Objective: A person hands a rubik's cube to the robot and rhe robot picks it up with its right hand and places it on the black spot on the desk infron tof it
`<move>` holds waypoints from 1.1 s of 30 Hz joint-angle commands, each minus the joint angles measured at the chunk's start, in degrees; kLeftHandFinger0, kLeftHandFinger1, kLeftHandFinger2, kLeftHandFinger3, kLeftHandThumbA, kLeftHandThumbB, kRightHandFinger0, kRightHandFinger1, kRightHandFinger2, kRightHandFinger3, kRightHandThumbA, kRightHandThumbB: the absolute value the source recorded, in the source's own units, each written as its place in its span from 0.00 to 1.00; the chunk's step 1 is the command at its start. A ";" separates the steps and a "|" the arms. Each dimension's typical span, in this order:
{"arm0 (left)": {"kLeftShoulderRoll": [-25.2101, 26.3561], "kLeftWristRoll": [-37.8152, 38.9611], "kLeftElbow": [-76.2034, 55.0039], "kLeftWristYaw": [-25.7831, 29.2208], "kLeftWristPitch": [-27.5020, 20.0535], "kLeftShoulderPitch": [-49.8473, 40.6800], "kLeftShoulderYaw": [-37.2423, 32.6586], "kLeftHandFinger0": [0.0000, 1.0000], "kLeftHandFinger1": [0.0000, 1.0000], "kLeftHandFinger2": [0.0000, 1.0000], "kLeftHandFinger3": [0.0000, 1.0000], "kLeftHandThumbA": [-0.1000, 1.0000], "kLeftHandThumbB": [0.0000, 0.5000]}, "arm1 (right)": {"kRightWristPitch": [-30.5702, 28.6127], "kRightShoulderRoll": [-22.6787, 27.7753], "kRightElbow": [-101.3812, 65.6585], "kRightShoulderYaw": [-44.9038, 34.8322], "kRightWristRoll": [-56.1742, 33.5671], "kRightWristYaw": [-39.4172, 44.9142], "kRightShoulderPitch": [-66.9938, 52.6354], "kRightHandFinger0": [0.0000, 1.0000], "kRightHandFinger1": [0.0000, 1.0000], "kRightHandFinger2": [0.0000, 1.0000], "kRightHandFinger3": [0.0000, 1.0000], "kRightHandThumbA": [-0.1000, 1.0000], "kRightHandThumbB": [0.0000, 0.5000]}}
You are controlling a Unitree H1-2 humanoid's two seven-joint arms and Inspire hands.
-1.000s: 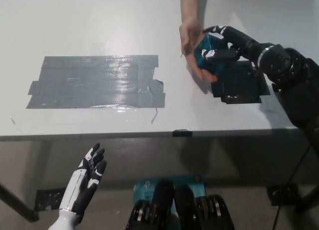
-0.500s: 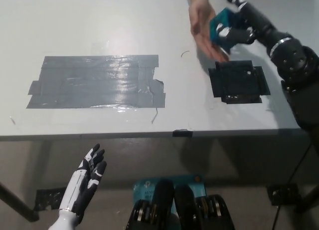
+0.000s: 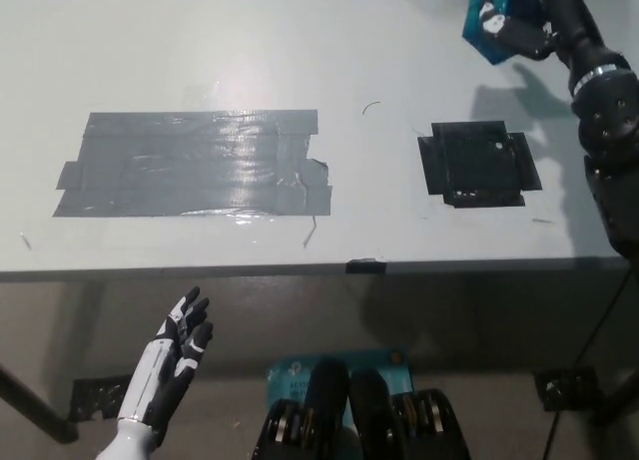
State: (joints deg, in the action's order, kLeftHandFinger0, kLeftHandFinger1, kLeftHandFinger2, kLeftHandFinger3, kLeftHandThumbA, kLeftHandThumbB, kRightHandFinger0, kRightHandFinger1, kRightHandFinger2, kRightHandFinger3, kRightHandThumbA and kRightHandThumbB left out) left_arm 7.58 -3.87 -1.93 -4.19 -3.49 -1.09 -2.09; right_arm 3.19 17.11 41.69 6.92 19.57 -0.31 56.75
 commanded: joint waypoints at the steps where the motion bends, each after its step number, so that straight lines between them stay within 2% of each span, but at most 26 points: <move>1: 0.66 0.32 -0.74 -0.23 -1.24 0.70 0.46 0.92 1.00 1.00 1.00 0.87 0.13 | -2.78 1.07 2.10 1.32 2.21 -3.10 0.52 0.15 0.67 1.00 1.00 0.00 0.26; 3: 0.64 0.07 -0.66 -0.14 -1.30 0.79 0.37 0.92 1.00 1.00 1.00 0.87 0.13 | -4.67 0.66 4.26 2.45 2.35 -3.13 0.07 0.11 0.63 1.00 1.00 0.00 0.30; 5: 0.79 -0.47 -0.43 0.02 -1.84 0.88 0.28 0.91 1.00 1.00 1.00 0.88 0.12 | -5.33 0.18 6.27 3.65 2.72 -2.67 -0.38 0.13 0.65 1.00 1.00 0.00 0.32; 7: 0.74 -0.27 -0.51 -0.07 -1.54 1.04 0.29 0.91 1.00 1.00 1.00 0.88 0.12 | -7.05 -0.09 7.95 4.76 3.21 -3.25 -0.79 0.10 0.61 1.00 1.00 0.00 0.34; 11: 0.65 -0.04 -1.21 -0.08 -0.81 1.38 0.42 0.91 1.00 1.00 1.00 0.88 0.13 | -6.99 -1.05 8.79 6.67 3.86 -2.64 -1.83 0.18 0.70 1.00 1.00 0.00 0.31; 12: 0.78 -0.02 -1.26 -0.12 -0.85 1.35 0.47 0.91 1.00 1.00 1.00 0.88 0.13 | -4.75 -1.20 7.49 7.49 4.51 -1.91 -2.34 0.24 0.75 1.00 1.00 0.00 0.32; 13: 0.78 0.01 -1.24 -0.14 -0.89 1.38 0.47 0.91 1.00 1.00 1.00 0.88 0.11 | -4.26 -1.16 7.17 7.75 4.64 -1.91 -2.44 0.33 0.83 1.00 1.00 0.00 0.50; 14: 0.80 -0.23 -1.07 -0.04 -1.04 1.45 0.43 0.91 1.00 1.00 1.00 0.88 0.11 | -3.74 -1.05 7.10 8.00 4.51 -1.36 -2.42 0.39 0.83 1.00 1.00 0.00 0.46; 15: 0.70 -0.42 -0.95 0.11 -1.08 1.52 0.40 0.91 1.00 1.00 1.00 0.88 0.13 | -3.08 -0.76 6.75 8.01 3.69 0.64 -2.29 0.63 0.99 1.00 1.00 0.00 0.47; 16: 0.69 -0.20 -1.14 0.03 -0.93 1.39 0.45 0.91 1.00 1.00 1.00 0.89 0.12 | -2.66 -0.28 6.79 8.69 3.73 2.65 -2.00 0.87 1.00 1.00 1.00 0.11 0.59; 17: 0.71 0.05 -1.33 -0.04 -0.73 1.25 0.56 0.91 1.00 1.00 1.00 0.89 0.13 | -1.48 0.16 6.19 10.00 5.12 3.73 -1.80 1.00 1.00 1.00 1.00 0.29 0.66; 20: 0.66 0.25 -1.43 -0.16 -0.21 1.47 0.58 0.92 1.00 1.00 1.00 0.89 0.10 | 2.32 1.27 1.62 12.00 7.52 4.40 -2.23 1.00 1.00 1.00 1.00 0.47 0.75; 21: 0.71 -0.02 -1.42 -0.07 -0.36 1.55 0.53 0.91 1.00 1.00 1.00 0.89 0.09 | 2.52 1.34 0.94 12.02 7.45 4.41 -2.27 1.00 1.00 1.00 1.00 0.48 0.76; 22: 0.75 -0.17 -1.43 -0.02 -0.47 1.44 0.51 0.91 1.00 1.00 1.00 0.89 0.09 | 2.58 1.39 -0.32 11.97 7.34 4.39 -2.46 1.00 1.00 1.00 1.00 0.56 0.80; 23: 0.70 -0.11 -1.39 0.03 -0.40 1.35 0.57 0.91 1.00 1.00 1.00 0.89 0.09 | 2.91 1.43 -2.66 11.56 7.25 4.12 -3.02 1.00 1.00 1.00 1.00 0.66 0.89; 24: 0.71 -0.06 -1.33 0.05 -0.47 1.33 0.61 0.91 1.00 1.00 1.00 0.89 0.09 | 3.21 1.48 -3.69 11.65 7.59 4.15 -3.17 1.00 1.00 1.00 1.00 0.68 0.89; 25: 0.63 0.07 -1.38 0.04 -0.40 1.31 0.63 0.91 1.00 1.00 1.00 0.89 0.09 | 4.95 1.58 -6.73 11.50 8.14 4.52 -3.50 1.00 1.00 1.00 1.00 0.77 0.94; 29: 0.68 0.23 -0.93 -0.06 -1.03 1.31 0.61 0.91 1.00 1.00 1.00 0.88 0.08 | 5.75 1.92 -11.73 11.27 9.44 4.10 -3.48 1.00 1.00 1.00 1.00 0.83 0.99; 33: 0.65 0.12 -1.16 -0.03 -0.57 1.71 0.59 0.91 1.00 1.00 1.00 0.89 0.09 | 7.52 2.67 -17.77 9.78 9.98 3.98 -3.52 1.00 1.00 1.00 1.00 0.88 1.00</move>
State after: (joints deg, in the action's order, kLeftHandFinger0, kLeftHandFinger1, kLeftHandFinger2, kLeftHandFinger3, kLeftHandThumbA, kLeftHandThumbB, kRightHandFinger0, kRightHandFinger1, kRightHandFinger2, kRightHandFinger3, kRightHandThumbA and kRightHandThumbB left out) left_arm 7.60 -3.88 -1.94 -4.18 -3.46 -0.35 -2.07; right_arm 7.91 17.74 29.36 18.21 27.70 3.37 51.17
